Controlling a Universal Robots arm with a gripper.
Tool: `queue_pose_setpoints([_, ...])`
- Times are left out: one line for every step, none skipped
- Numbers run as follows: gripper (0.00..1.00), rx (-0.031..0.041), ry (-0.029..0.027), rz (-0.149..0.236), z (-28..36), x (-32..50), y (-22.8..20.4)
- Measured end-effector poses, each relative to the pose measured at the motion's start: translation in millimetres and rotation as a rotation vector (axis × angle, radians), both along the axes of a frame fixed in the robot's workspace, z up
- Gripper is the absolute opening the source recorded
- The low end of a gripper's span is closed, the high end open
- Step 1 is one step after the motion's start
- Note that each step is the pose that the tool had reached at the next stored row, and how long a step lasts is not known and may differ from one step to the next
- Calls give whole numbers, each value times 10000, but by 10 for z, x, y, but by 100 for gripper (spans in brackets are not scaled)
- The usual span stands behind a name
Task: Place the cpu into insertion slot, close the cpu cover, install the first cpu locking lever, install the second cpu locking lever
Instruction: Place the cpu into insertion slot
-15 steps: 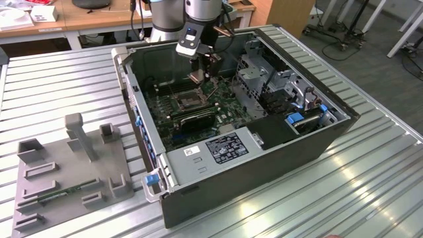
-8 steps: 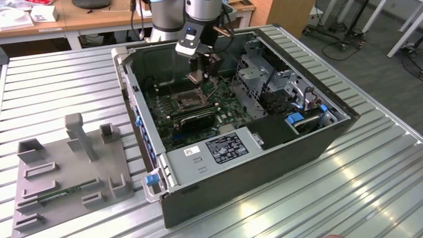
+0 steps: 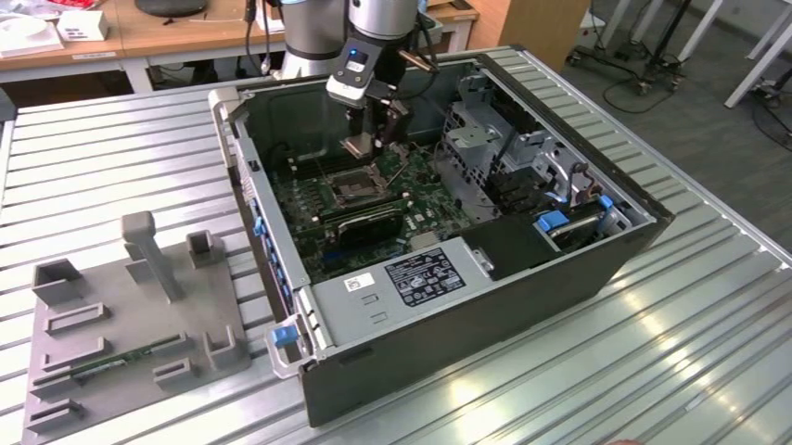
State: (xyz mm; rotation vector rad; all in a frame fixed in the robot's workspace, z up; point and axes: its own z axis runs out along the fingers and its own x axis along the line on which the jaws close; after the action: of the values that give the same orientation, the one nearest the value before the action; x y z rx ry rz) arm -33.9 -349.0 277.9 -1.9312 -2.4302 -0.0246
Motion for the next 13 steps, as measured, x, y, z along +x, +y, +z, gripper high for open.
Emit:
queue_pose_setpoints([54,1,4,0,0,0,0])
queue_pose_setpoints([54,1,6,-2,0,0,0])
queue_pose_setpoints([54,0,7,-58,-1,0,0])
queue_pose_setpoints([54,1,7,-215,-2,0,0])
queue_pose_setpoints([54,1,6,-393,-3,1,0])
queue_pose_setpoints([54,1,6,-574,-4,1,0])
queue_pose_setpoints([54,1,6,-754,-5,0,0])
queue_pose_setpoints([54,1,6,-935,-7,0,0])
queue_pose_setpoints([54,1,6,-1120,-8,0,0])
queue_pose_setpoints([54,1,6,-1299,-9,0,0])
queue_pose_setpoints([54,1,6,-1480,-10,0,0])
queue_pose_setpoints([54,2,6,-1659,-12,0,0])
queue_pose_setpoints([54,1,6,-1850,-13,0,0])
